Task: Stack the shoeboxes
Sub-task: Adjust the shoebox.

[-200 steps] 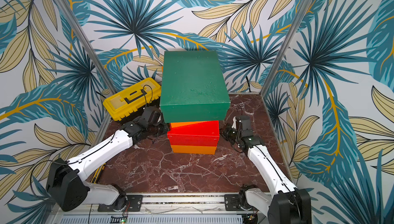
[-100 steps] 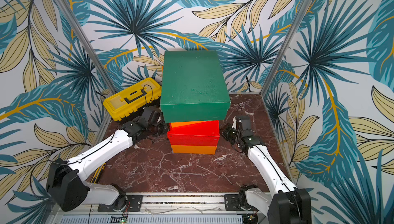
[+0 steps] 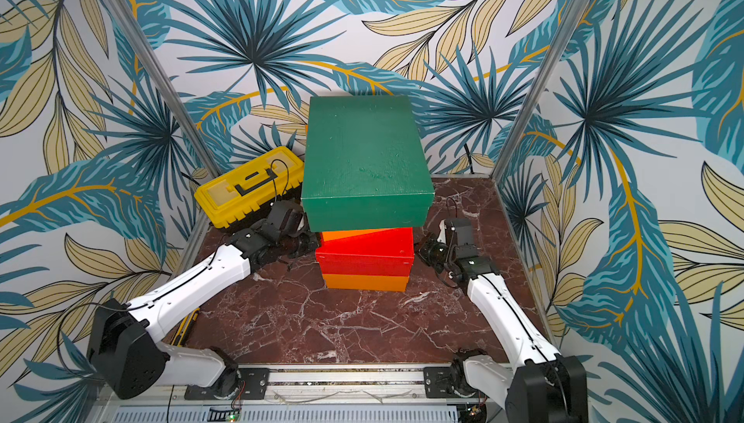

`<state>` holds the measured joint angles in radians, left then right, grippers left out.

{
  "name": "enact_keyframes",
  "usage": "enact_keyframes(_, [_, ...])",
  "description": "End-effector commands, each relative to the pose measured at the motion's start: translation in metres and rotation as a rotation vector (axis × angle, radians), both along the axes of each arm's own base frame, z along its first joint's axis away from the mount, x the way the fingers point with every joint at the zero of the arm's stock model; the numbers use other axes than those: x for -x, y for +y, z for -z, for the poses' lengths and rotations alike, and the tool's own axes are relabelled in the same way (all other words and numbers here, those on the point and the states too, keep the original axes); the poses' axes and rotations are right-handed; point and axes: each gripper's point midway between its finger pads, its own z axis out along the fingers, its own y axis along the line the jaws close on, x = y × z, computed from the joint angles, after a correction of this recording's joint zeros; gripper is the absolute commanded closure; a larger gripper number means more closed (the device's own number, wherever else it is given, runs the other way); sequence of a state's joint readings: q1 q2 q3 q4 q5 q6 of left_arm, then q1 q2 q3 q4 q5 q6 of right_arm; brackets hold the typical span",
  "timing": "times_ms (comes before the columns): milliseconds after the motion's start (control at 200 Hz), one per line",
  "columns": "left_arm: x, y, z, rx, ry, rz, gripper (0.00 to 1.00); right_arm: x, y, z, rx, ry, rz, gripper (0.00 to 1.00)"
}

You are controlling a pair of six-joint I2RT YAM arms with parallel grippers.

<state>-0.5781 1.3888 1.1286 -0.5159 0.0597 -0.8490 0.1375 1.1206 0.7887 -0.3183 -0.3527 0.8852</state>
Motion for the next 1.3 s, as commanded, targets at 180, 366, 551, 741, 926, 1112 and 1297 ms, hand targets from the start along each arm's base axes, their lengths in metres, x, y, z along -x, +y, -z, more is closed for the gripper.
enact_keyframes(180, [0.0, -0.034, -0.061, 0.146, -0.137, 0.101, 1.0, 0.013, 0.021, 0.005, -0.027, 0.012, -0.103, 0.98])
enact_keyframes(366, [-0.004, -0.037, -0.057, 0.142, -0.124, 0.111, 1.0, 0.015, 0.019, 0.003, -0.015, 0.006, -0.097, 0.98])
enact_keyframes(551, [-0.004, -0.028, -0.052, 0.124, -0.117, 0.094, 0.99, 0.014, 0.019, 0.007, -0.01, 0.015, -0.097, 0.98])
enact_keyframes(741, [0.0, -0.001, -0.063, 0.09, -0.151, 0.052, 0.99, 0.013, 0.018, 0.004, -0.006, 0.008, -0.097, 0.98])
enact_keyframes(926, [0.015, 0.036, -0.079, 0.033, -0.235, -0.015, 0.98, 0.014, 0.014, 0.001, 0.01, 0.01, -0.09, 0.98])
enact_keyframes(1112, [0.037, 0.057, -0.09, 0.002, -0.274, -0.027, 0.97, 0.018, 0.007, -0.004, 0.026, 0.009, -0.076, 0.98])
enact_keyframes(1297, [0.043, 0.058, -0.094, 0.006, -0.279, -0.011, 0.97, 0.026, -0.01, -0.013, 0.081, -0.001, -0.04, 0.98])
